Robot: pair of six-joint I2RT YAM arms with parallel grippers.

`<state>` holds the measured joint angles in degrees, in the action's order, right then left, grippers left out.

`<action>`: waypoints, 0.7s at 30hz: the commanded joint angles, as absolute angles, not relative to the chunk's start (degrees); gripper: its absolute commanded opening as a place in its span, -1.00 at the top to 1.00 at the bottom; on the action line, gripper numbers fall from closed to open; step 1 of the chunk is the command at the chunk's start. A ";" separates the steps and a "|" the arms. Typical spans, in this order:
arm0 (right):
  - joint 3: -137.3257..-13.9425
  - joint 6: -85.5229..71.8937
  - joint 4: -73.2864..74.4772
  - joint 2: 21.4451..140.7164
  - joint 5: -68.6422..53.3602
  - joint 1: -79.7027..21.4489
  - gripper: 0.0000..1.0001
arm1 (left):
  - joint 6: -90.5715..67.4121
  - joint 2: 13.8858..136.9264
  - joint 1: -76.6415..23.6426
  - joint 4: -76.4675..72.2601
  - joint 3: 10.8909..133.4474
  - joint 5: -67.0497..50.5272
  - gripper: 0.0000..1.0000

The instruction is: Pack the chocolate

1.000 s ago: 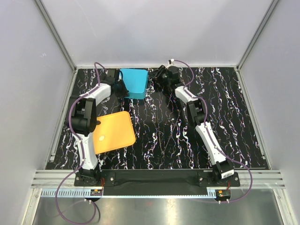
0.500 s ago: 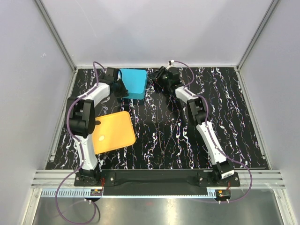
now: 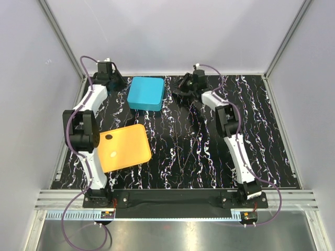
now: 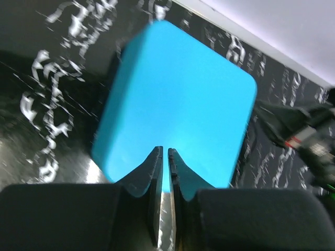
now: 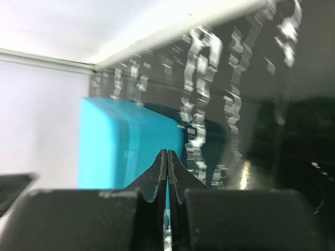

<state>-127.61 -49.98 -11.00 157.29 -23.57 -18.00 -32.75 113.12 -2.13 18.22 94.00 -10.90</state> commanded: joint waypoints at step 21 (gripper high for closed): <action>-141.15 -46.22 -4.31 160.11 -30.41 -23.29 0.92 | -30.94 129.02 -1.93 14.68 102.83 -16.70 0.70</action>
